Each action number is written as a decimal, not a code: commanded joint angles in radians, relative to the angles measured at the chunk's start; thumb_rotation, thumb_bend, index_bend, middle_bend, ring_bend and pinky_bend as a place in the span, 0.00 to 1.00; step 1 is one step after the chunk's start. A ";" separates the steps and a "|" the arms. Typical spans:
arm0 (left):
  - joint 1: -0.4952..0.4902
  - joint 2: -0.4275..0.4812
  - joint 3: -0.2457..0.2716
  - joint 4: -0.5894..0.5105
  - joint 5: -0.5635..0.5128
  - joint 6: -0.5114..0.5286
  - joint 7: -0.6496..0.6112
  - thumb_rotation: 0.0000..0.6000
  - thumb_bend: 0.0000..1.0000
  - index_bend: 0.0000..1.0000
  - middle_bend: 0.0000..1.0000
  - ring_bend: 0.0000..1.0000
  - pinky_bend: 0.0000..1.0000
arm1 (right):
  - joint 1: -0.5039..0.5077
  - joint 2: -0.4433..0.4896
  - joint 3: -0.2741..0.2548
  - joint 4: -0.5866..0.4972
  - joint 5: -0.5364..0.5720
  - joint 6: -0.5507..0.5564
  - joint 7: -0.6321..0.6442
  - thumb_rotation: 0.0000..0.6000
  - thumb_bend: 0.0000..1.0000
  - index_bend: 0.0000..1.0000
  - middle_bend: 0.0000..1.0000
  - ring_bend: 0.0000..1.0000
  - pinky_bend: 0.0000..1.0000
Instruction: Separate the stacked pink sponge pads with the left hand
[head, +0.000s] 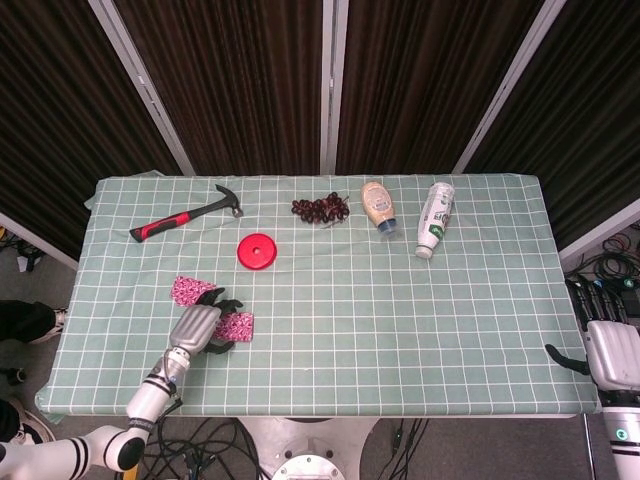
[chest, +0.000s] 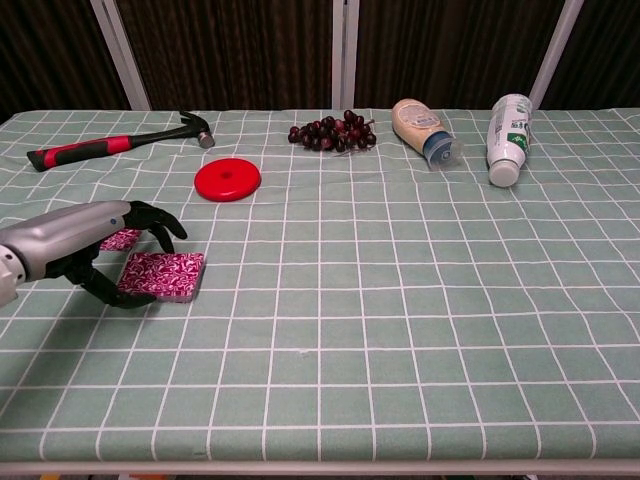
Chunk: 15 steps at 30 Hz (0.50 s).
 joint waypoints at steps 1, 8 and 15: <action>0.000 -0.001 0.000 0.000 -0.001 -0.001 0.003 1.00 0.25 0.24 0.29 0.03 0.08 | 0.000 -0.001 0.000 0.002 0.002 -0.002 0.002 1.00 0.07 0.00 0.00 0.00 0.00; 0.001 -0.005 0.003 0.002 -0.004 -0.007 0.006 1.00 0.25 0.24 0.30 0.03 0.08 | -0.001 -0.002 0.000 0.005 0.003 -0.002 0.005 1.00 0.07 0.00 0.00 0.00 0.00; 0.004 -0.008 -0.002 0.006 0.005 0.006 -0.006 1.00 0.25 0.26 0.31 0.04 0.08 | -0.001 -0.005 -0.001 0.010 0.008 -0.008 0.009 1.00 0.07 0.00 0.00 0.00 0.00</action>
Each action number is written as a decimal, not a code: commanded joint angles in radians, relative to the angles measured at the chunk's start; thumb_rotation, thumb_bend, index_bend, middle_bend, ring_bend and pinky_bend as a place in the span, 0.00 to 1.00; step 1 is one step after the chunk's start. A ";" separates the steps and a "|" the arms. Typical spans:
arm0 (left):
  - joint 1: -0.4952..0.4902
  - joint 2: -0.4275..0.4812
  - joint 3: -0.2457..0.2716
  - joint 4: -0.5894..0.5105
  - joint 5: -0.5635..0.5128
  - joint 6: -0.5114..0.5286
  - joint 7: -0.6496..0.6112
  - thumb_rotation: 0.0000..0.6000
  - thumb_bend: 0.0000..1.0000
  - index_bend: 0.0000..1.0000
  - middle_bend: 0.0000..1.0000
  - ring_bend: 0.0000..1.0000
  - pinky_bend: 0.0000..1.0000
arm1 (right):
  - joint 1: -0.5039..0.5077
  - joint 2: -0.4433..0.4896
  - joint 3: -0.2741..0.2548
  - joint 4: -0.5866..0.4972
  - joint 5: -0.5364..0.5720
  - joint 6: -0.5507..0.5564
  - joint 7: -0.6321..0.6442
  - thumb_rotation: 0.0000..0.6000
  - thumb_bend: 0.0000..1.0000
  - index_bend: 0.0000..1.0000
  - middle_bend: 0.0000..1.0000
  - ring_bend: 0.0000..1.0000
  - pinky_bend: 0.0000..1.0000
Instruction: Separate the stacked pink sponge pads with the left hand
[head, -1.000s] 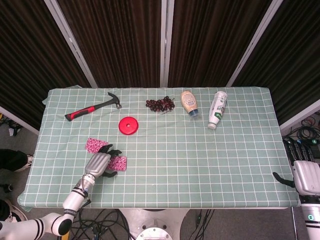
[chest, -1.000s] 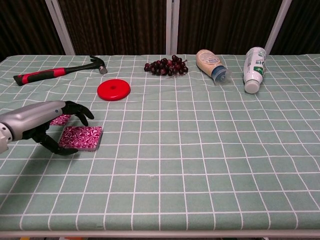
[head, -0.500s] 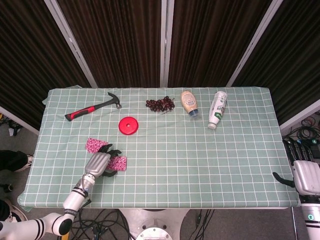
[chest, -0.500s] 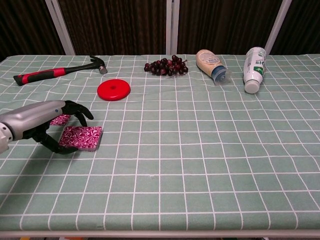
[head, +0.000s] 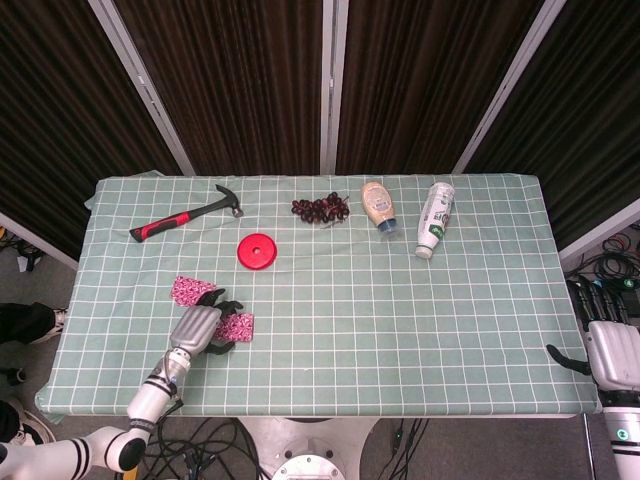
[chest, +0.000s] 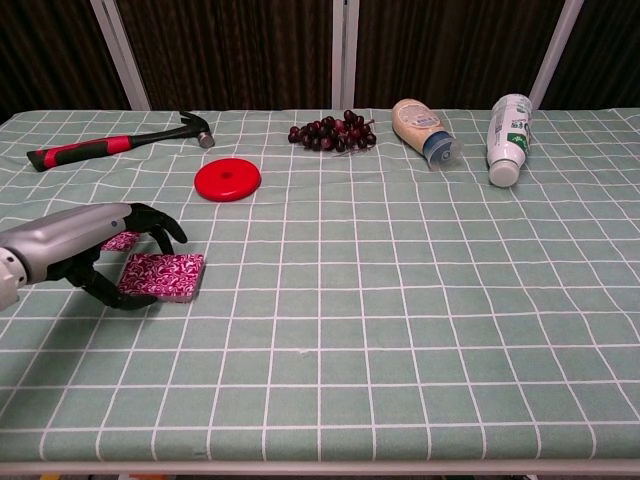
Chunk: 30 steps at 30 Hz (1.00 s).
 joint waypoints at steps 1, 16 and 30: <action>0.001 -0.001 -0.001 0.002 0.002 0.002 -0.001 1.00 0.25 0.26 0.31 0.04 0.08 | 0.001 -0.001 -0.001 0.000 0.001 -0.003 0.002 1.00 0.07 0.00 0.00 0.00 0.00; 0.004 -0.011 -0.001 0.015 0.005 0.003 -0.004 1.00 0.25 0.27 0.31 0.04 0.08 | -0.001 0.002 -0.001 -0.001 0.004 -0.006 0.010 1.00 0.07 0.00 0.00 0.00 0.00; 0.010 -0.018 -0.006 0.020 0.004 0.016 0.005 1.00 0.27 0.30 0.34 0.06 0.08 | -0.002 0.001 -0.002 0.005 0.007 -0.011 0.021 1.00 0.07 0.00 0.00 0.00 0.00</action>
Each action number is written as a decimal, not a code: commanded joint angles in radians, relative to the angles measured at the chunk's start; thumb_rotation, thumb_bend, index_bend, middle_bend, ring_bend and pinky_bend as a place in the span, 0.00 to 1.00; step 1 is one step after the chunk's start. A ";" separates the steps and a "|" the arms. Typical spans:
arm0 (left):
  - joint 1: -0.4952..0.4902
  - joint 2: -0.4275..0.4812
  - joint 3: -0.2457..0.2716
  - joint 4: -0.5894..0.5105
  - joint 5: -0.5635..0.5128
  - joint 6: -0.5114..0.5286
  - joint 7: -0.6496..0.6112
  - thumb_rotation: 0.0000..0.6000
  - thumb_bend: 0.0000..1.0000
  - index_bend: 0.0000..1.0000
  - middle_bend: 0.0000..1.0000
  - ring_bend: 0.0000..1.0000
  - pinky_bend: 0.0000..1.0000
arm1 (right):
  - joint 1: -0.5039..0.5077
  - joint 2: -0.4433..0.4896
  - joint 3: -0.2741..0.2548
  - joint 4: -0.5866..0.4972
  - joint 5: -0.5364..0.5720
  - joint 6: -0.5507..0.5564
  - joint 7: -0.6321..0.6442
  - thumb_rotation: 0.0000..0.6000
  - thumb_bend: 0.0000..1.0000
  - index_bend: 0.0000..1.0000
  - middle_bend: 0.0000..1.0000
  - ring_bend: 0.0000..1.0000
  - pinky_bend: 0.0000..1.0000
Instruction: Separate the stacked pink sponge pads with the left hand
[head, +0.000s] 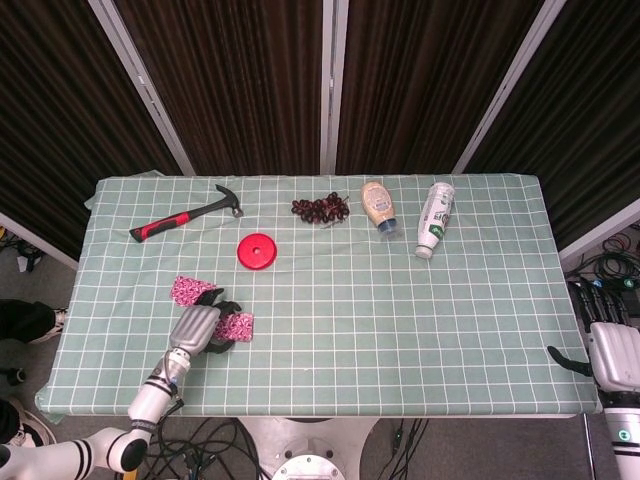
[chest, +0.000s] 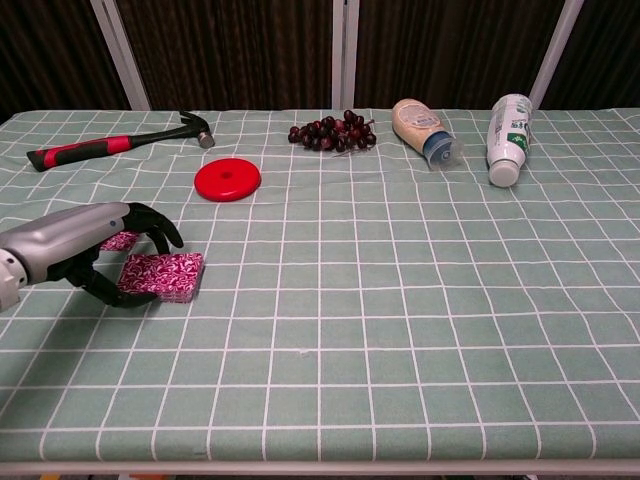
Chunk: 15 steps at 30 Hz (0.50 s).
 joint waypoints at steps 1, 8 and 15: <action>0.000 -0.001 -0.002 0.000 0.002 0.003 -0.001 1.00 0.28 0.30 0.34 0.06 0.08 | 0.001 0.000 -0.001 0.000 0.000 -0.004 0.003 1.00 0.07 0.00 0.00 0.00 0.00; 0.001 0.001 -0.004 -0.004 -0.001 0.000 -0.004 1.00 0.28 0.31 0.35 0.07 0.08 | 0.002 0.004 -0.001 -0.006 -0.001 -0.007 0.008 1.00 0.07 0.00 0.00 0.00 0.00; 0.007 0.003 -0.008 -0.004 0.010 0.010 -0.041 1.00 0.29 0.33 0.38 0.08 0.08 | 0.002 0.006 -0.002 -0.007 0.001 -0.010 0.009 1.00 0.07 0.00 0.00 0.00 0.00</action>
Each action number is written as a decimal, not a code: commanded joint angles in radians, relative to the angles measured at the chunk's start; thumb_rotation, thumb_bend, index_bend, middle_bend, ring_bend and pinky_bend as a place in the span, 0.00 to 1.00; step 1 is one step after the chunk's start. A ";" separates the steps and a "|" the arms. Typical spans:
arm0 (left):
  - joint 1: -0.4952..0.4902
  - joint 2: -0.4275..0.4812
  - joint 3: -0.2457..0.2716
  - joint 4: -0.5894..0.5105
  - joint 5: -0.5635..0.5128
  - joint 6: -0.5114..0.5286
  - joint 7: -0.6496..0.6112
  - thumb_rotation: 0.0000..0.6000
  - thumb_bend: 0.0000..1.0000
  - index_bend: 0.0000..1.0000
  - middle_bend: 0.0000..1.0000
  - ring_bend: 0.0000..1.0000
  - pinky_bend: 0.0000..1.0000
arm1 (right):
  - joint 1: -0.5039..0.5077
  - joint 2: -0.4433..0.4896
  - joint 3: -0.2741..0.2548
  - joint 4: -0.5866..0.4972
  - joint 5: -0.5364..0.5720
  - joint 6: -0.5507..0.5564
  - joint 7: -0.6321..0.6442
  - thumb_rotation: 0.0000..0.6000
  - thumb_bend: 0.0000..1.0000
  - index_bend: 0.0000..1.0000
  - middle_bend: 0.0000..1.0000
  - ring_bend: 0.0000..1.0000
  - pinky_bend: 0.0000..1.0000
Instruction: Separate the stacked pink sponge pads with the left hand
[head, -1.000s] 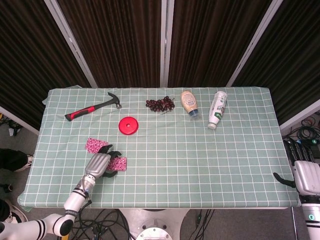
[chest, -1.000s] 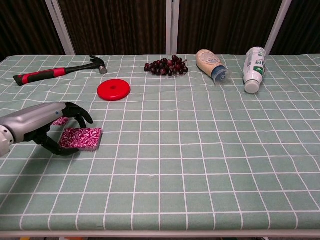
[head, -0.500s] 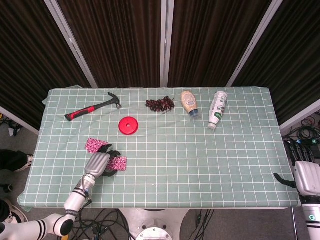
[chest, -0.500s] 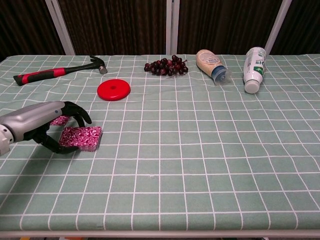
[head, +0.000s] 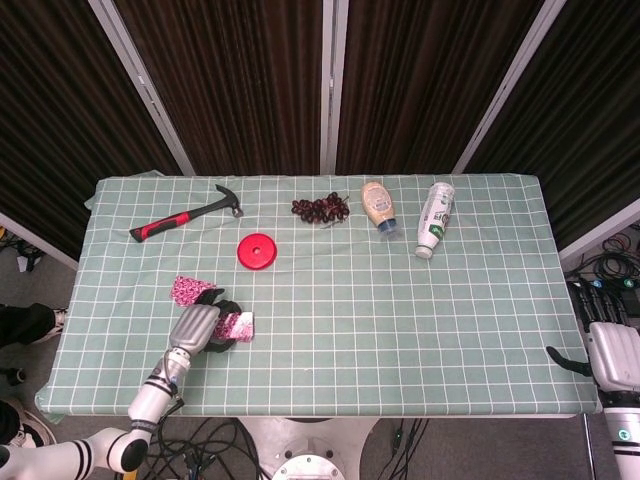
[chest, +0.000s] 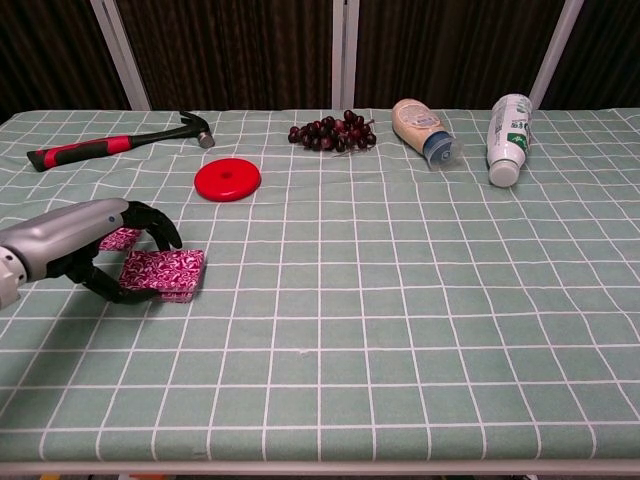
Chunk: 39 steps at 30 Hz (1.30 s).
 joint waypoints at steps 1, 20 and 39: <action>0.004 0.001 -0.003 0.000 0.008 0.007 -0.022 1.00 0.29 0.33 0.38 0.08 0.08 | 0.000 0.000 0.000 -0.001 0.000 0.000 -0.001 1.00 0.07 0.00 0.00 0.00 0.00; -0.063 -0.008 -0.078 0.047 0.022 -0.014 -0.059 1.00 0.30 0.35 0.39 0.10 0.08 | 0.000 0.021 0.002 -0.031 -0.001 0.005 -0.022 1.00 0.07 0.00 0.00 0.00 0.00; -0.152 -0.116 -0.118 0.199 0.017 -0.073 -0.164 1.00 0.23 0.14 0.03 0.04 0.08 | -0.007 0.019 0.005 0.009 0.027 -0.013 0.024 1.00 0.07 0.00 0.00 0.00 0.00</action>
